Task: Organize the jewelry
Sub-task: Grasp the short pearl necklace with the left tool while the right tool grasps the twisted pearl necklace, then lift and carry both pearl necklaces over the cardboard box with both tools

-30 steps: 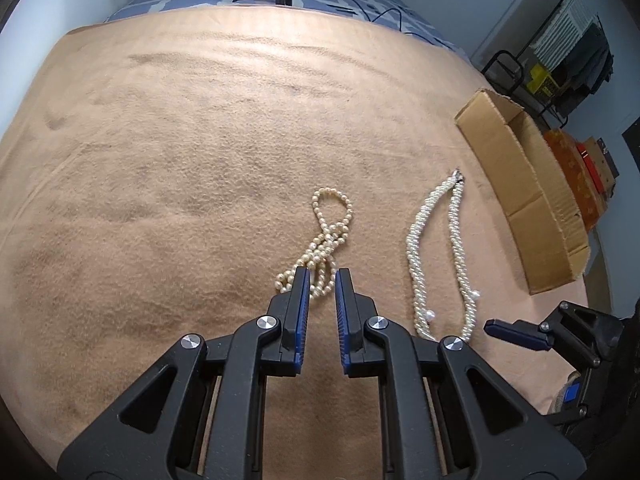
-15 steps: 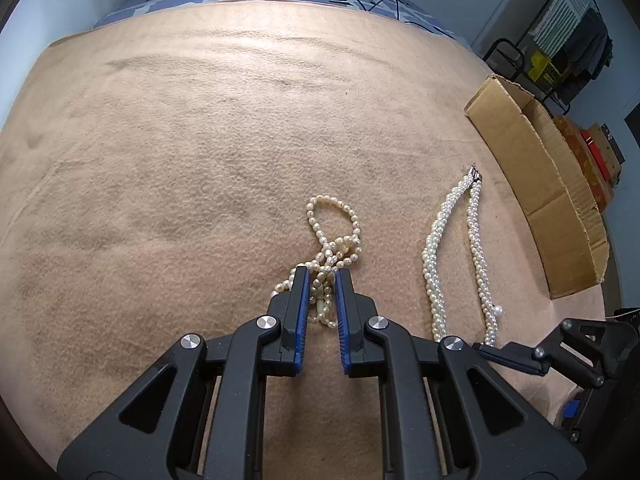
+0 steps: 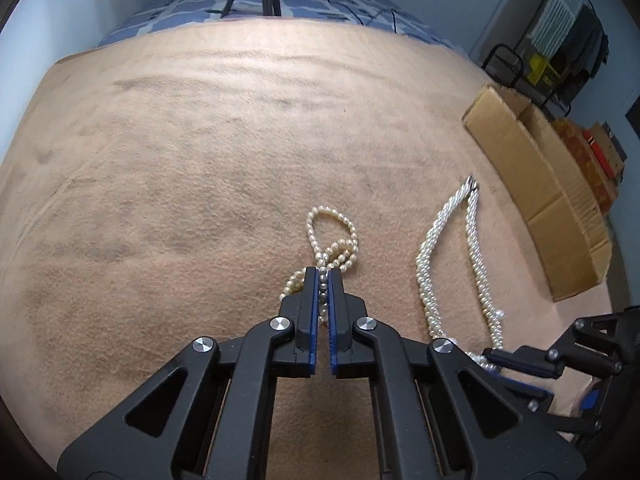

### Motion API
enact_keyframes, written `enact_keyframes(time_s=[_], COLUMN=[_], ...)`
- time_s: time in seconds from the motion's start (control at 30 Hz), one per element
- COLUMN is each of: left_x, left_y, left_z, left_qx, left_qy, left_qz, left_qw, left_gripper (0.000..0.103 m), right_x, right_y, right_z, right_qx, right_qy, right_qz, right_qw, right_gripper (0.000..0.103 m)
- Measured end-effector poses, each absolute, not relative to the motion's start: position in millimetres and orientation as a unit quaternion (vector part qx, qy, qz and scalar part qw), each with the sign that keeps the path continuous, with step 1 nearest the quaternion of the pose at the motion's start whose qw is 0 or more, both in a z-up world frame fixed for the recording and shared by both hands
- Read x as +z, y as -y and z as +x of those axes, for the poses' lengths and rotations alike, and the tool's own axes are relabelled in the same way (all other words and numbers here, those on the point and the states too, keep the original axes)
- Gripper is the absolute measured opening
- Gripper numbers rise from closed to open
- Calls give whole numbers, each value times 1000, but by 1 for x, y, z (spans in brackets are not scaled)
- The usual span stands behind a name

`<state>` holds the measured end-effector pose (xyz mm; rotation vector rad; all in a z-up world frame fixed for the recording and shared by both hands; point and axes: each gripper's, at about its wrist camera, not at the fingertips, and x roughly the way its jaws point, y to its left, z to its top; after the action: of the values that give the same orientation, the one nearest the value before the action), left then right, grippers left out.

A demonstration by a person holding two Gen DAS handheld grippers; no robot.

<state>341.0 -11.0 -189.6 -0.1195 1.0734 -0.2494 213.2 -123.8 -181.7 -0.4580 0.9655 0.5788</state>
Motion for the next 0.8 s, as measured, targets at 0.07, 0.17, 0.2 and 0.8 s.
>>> enact_keyframes(time_s=[0.07,0.17,0.2,0.8], left_x=[-184,-175,-171,-185], left_y=[4,-6,-9,9], left_z=[340,337,337,344], left_qx=[-118,-115,-114,-109], left_qy=[-505,-497,-495,-511], left_qz=[-67,-81,-86,-29], left_qw=[852,856,857,852], left_gripper=[1,1,1,43], right_x=[-173,-162,-159,-120], right_y=[131,139,141,162], right_z=[217,222,225,235], right_qx=[271,267,266,253], right_qy=[-450,-441,-438,-405], right_qz=[-194,-170,-164,-116], right_qw=[829,840,843,871], right_gripper=[6,6,6,6])
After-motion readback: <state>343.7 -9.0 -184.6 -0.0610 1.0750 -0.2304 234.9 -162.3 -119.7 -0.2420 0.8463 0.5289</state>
